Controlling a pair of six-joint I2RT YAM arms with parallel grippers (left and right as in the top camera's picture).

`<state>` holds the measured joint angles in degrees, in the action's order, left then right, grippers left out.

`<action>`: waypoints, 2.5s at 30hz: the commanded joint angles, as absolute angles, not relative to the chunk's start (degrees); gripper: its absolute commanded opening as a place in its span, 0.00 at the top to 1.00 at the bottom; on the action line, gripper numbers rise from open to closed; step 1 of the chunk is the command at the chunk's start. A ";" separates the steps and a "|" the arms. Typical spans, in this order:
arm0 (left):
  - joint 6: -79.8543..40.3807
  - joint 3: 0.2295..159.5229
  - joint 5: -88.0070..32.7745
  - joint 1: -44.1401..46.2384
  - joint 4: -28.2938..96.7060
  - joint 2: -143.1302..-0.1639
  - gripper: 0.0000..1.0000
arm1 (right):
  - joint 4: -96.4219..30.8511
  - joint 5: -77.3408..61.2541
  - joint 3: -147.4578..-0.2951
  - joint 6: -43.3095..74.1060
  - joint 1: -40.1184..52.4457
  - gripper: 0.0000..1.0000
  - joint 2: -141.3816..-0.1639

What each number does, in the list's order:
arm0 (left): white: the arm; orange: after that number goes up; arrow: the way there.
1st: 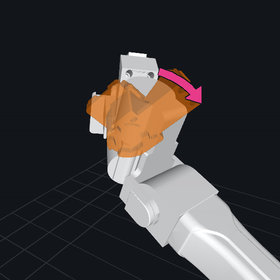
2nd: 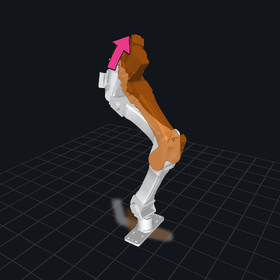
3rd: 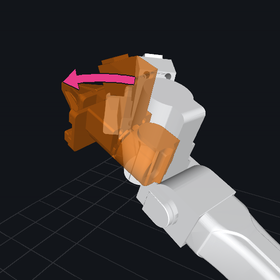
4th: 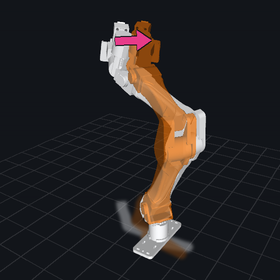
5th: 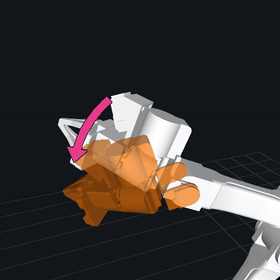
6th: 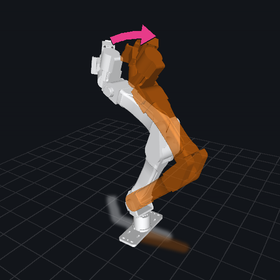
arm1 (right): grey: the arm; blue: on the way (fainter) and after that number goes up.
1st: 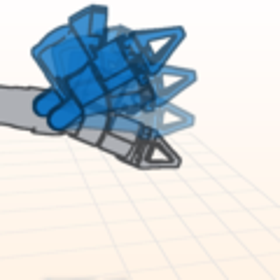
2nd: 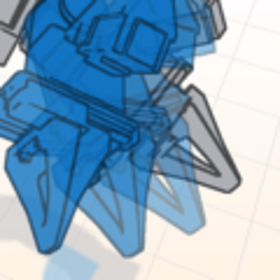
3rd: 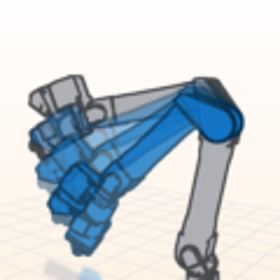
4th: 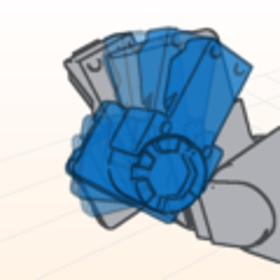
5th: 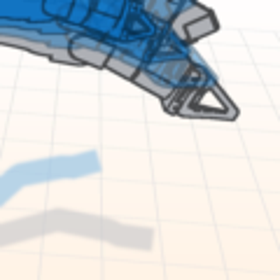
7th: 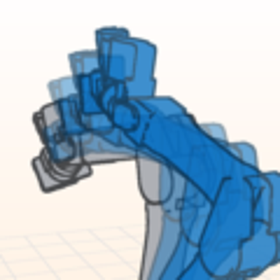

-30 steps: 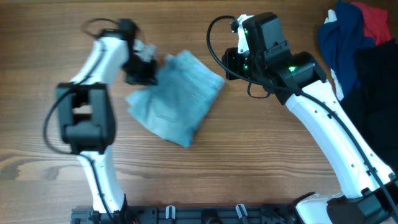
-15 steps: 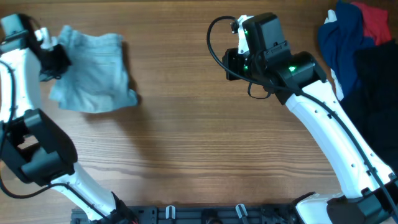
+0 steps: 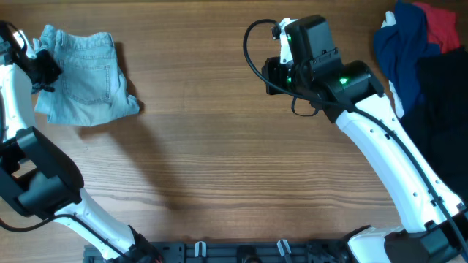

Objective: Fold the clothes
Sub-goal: 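Drag the folded shorts leftward to the table's left edge with the left gripper, then release the shorts and lift the left gripper away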

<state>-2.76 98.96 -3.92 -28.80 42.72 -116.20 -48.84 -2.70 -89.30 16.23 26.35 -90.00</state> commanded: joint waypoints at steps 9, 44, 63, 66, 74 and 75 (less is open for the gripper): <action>-9.50 99.94 -8.21 -27.40 42.04 -115.50 0.00 | -49.12 -1.74 -88.92 16.71 26.39 0.70 -90.15; -14.44 98.45 -0.14 -8.38 64.23 -125.95 0.00 | -51.83 -2.33 -88.92 16.51 26.37 0.71 -90.15; -13.72 98.48 -1.30 -10.72 64.51 -125.93 0.00 | -51.92 -2.33 -88.92 16.53 26.37 0.72 -90.15; -12.25 98.48 -1.48 -8.27 64.05 -125.91 0.00 | -51.88 -2.33 -88.92 16.56 26.37 0.71 -90.15; -11.11 98.48 -10.04 0.89 58.17 -125.91 0.00 | -48.42 -0.86 -88.82 16.97 26.37 0.37 -92.64; -11.05 98.61 -10.22 2.44 57.12 -125.91 0.00 | -47.81 -0.86 -88.82 18.06 26.33 0.25 -93.41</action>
<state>-12.49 98.70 -3.64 -2.48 60.64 -124.86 -49.32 -2.26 -89.30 16.43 26.35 -90.43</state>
